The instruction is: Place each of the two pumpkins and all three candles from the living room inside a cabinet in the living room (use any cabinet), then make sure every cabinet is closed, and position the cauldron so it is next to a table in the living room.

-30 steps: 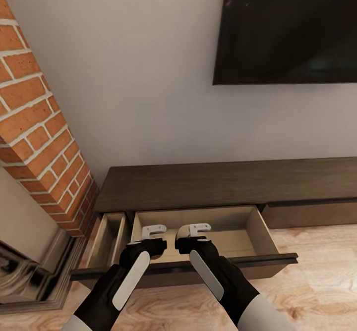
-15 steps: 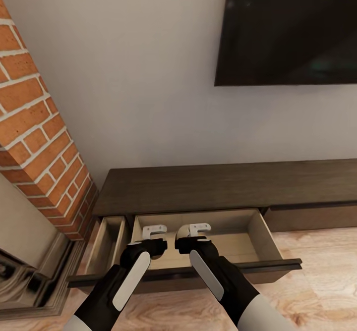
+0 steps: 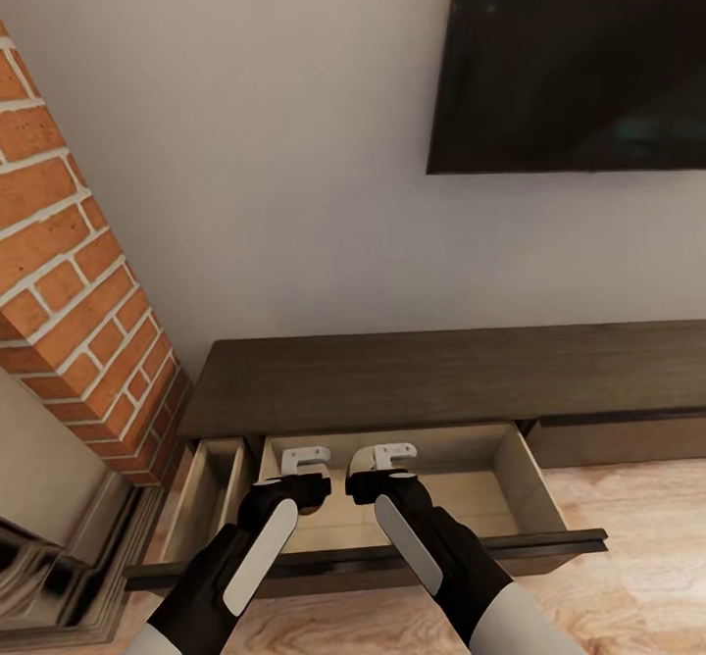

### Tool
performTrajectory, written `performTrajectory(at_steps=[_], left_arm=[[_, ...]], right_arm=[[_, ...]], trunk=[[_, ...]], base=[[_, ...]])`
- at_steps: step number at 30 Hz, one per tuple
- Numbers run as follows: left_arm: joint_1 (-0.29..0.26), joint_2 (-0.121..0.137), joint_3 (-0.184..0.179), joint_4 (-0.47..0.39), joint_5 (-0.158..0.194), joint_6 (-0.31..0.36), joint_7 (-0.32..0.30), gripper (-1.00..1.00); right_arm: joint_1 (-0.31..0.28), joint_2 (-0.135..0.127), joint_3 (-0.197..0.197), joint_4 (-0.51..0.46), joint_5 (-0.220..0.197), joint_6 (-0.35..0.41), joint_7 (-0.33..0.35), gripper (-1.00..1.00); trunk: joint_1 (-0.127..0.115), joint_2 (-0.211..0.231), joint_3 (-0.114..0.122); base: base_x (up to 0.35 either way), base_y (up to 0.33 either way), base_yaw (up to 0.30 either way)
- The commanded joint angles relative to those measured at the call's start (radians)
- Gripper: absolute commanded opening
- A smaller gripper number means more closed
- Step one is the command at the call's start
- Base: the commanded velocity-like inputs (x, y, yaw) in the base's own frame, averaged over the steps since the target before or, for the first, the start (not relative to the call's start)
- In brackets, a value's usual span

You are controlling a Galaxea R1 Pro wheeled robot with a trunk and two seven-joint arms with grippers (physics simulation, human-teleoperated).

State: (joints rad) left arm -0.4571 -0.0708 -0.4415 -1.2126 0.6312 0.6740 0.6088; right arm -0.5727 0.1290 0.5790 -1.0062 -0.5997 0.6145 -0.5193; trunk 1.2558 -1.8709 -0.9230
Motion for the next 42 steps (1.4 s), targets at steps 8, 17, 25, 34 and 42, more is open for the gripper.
performTrajectory(at_steps=[8, 17, 25, 34, 42], left_arm=[[-0.001, 0.0, -0.002, 0.001, 0.008, 0.0, 0.011, -1.0], [-0.001, 0.0, -0.015, 0.009, 0.01, -0.049, 0.011, -1.0], [-0.001, 0.0, -0.044, 0.017, 0.008, -0.063, 0.011, -1.0], [-0.001, 0.0, -0.045, 0.019, 0.008, -0.064, 0.011, -1.0], [-0.001, 0.001, -0.045, 0.019, 0.005, -0.064, 0.011, -1.0]], right_arm=[[-0.001, 0.001, 0.0, 0.027, -0.012, 0.005, -0.011, -1.0], [-0.004, 0.001, -0.001, 0.051, -0.009, 0.005, -0.011, -1.0], [-0.004, 0.001, -0.001, 0.051, -0.009, 0.004, -0.011, -1.0], [-0.004, 0.001, -0.001, 0.051, -0.008, -0.002, -0.011, -1.0], [-0.004, 0.001, 0.001, 0.049, -0.006, -0.002, -0.011, -1.0]], trunk=[[0.0, 0.0, -0.001], [0.034, -0.063, -0.029], [0.065, -0.119, -0.054], [0.1, -0.182, -0.082], [0.13, -0.238, -0.107]], base=[[0.005, 0.0, 0.0], [0.0, 0.0, 0.0], [0.0, 0.0, 0.0], [0.0, 0.0, 0.0], [0.0, 0.0, 0.0]])
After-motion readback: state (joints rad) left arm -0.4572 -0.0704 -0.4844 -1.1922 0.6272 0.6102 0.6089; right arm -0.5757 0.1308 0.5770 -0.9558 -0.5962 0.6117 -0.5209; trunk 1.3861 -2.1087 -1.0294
